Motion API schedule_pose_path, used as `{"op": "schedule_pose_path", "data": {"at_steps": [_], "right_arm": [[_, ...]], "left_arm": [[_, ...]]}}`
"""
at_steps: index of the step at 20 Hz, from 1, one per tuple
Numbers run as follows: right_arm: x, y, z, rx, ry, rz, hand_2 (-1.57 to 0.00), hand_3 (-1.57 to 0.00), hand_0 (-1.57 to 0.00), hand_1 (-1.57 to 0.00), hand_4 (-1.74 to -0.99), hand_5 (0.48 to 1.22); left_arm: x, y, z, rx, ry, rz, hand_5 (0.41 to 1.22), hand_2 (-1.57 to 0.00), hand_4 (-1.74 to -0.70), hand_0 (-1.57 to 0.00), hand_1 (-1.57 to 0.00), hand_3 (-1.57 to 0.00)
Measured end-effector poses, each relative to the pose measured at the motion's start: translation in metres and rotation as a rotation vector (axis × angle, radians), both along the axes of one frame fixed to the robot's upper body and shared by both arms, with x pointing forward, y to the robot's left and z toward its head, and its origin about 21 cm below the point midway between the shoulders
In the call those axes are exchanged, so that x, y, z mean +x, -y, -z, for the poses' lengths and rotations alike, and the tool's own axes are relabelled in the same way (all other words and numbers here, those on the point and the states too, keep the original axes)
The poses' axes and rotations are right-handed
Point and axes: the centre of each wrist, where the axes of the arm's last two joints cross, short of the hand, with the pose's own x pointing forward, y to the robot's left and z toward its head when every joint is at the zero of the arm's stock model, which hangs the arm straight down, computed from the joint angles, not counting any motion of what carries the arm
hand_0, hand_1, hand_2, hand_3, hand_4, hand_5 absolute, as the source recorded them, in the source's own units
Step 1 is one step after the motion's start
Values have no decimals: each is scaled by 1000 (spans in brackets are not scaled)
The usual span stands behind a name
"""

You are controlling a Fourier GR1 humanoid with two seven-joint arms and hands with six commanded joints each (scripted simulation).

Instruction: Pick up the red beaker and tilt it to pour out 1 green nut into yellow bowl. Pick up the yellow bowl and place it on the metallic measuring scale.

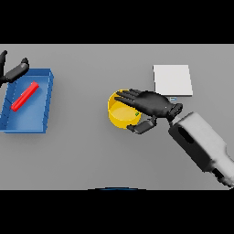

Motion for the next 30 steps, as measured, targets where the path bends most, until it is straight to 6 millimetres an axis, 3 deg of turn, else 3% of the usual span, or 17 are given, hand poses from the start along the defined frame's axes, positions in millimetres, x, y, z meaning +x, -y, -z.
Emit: {"op": "schedule_pose_path", "data": {"at_steps": [5, 7, 9, 17, 21, 23, 25, 27, 28, 30], "right_arm": [[4, -4, 18, -70, -33, -47, 1, 1, 1, 1, -1242, 664], [9, -1, 14, -95, -30, -60, 1, 1, 1, 1, -1256, 673], [11, -10, 18, -119, -44, -60, 1, 1, 1, 1, -1265, 680], [15, -10, 34, -157, -94, -101, -9, -27, 1, 1, -1286, 712], [15, -15, 39, -140, -101, -92, -84, -121, 1, -14, -1333, 800], [16, -16, 39, -145, -111, -83, -204, -243, -173, -145, -1396, 875], [19, -18, 36, -159, -104, -86, -379, -419, -469, -376, -1479, 999], [16, -16, 38, -166, -98, -107, -590, -834, -780, -649, -1469, 1079], [16, -14, 40, -157, -96, -108, -787, -978, -938, -806, -1521, 1108], [18, -18, 36, -164, -99, -96, -1069, -1030, -1166, -1081, -1594, 1148]], "left_arm": [[1, 4, 3, -13, 9, 13, 727, 1, -798, 1, 1, 1], [-1, -1, 3, -4, 4, 4, 725, 1, -798, 1, 1, 1], [-3, 0, 3, -8, 3, 17, 723, 1, -798, 1, 1, 1], [-3, 1, -1, -2, 4, 6, 728, 1, -794, 1, 1, 1], [-3, 5, -2, 0, 5, 11, 732, 1, -793, 1, 1, 1], [-4, 4, 2, 2, 4, 5, 730, 1, -796, 1, 1, 1], [-3, 6, 0, 1, 2, 9, 729, 1, -793, 1, 1, 1], [-1, 6, -4, -1, 0, 5, 732, 1, -788, 1, 1, 1], [-2, 4, -2, 7, -7, 2, 733, 1, -791, 1, 1, 1], [-2, 7, -3, -4, 10, 14, 736, 1, -793, 1, 1, 1]]}}
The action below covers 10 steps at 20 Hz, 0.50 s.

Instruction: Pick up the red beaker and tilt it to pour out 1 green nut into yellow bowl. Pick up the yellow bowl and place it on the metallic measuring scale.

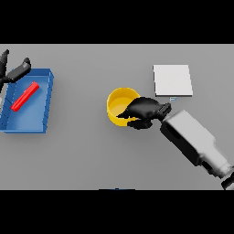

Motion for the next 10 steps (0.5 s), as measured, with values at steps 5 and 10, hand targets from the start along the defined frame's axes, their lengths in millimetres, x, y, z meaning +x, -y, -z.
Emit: {"op": "schedule_pose_path", "data": {"at_steps": [5, 10], "right_arm": [[-2, 5, -7, -13, -8, -4, -1406, -1153, -1438, -1411, -1683, 1197], [-1, 7, -25, 1, 5, 13, -1517, -1357, -1528, -1518, -1714, 1213]], "left_arm": [[-4, -5, -1, 5, -4, 1, 727, 1, -790, 1, 1, 1], [-4, -5, -2, 12, -1, -3, 727, 1, -784, 1, 1, 1]]}}
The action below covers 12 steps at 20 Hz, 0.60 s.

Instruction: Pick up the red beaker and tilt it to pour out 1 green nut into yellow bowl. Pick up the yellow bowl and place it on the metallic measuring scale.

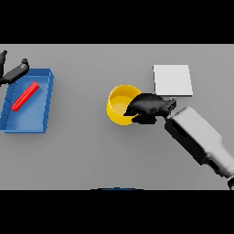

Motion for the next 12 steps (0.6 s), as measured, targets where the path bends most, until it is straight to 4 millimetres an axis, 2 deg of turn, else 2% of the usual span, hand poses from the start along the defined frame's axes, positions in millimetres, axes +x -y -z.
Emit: {"op": "schedule_pose_path", "data": {"at_steps": [2, 4, 6, 8, 10, 11, 12], "right_arm": [[2, 6, -12, 10, 5, 15, -1537, -1338, -1543, -1537, -1719, 1216], [3, 8, -29, 2, 30, 14, -1549, -1302, -1553, -1549, -1721, 1218], [4, 5, -36, -11, 32, 37, -1556, -1361, -1560, -1546, -1724, 1218], [7, 1, -40, -19, 35, 55, -1561, -1319, -1564, -1555, -1723, 1218], [10, 7, -43, -14, 47, 81, -1565, -1269, -1566, -1561, -1723, 1219], [15, 9, -46, -16, 60, 101, -1566, -1279, -1471, -1535, -1723, 1220], [19, 13, -53, -22, 89, 120, -1567, -1301, -1490, -1542, -1723, 1220]], "left_arm": [[-1, -1, 4, 4, -3, 2, 731, 1, -785, 1, 1, 1], [2, -1, -3, 0, 9, -8, 737, 1, -793, 1, 1, 1], [2, -4, -1, -8, 19, -1, 737, 1, -798, 1, 1, 1], [2, -3, -1, -7, 22, 7, 741, 1, -799, 1, 1, 1], [2, -3, 1, -3, 23, 2, 747, 1, -795, 1, 1, 1], [1, -5, 2, 2, 21, 6, 748, 1, -794, 1, 1, 1], [2, -4, -1, 0, 18, 4, 751, 1, -790, 1, 1, 1]]}}
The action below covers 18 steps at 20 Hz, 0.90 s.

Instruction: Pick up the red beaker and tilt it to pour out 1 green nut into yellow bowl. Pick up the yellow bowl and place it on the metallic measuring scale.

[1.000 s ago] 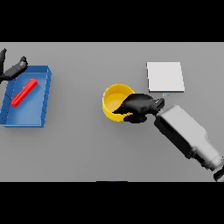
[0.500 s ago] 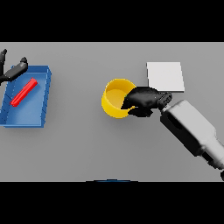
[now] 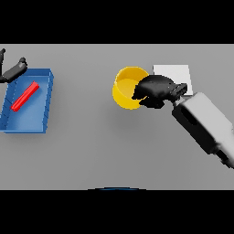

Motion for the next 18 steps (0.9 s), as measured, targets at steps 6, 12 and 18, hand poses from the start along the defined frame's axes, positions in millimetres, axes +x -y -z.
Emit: {"op": "schedule_pose_path", "data": {"at_steps": [6, 12, 18], "right_arm": [[21, 31, -13, -31, 69, 117, -1570, -1407, -1550, -1563, -1725, 1221], [38, 53, -12, -52, 84, 174, -1571, -1328, -1565, -1554, -1725, 1221], [55, 91, 9, -78, 70, 351, -1483, -1507, -1526, -1408, -1729, 1221]], "left_arm": [[1, -1, -1, -20, -4, -3, 757, 1, -803, 1, 1, 1], [3, -3, -4, -8, -10, -15, 752, 1, -808, 1, 1, 1], [-2, 2, -9, -26, 1, -36, 771, 1, -831, 1, 1, 1]]}}
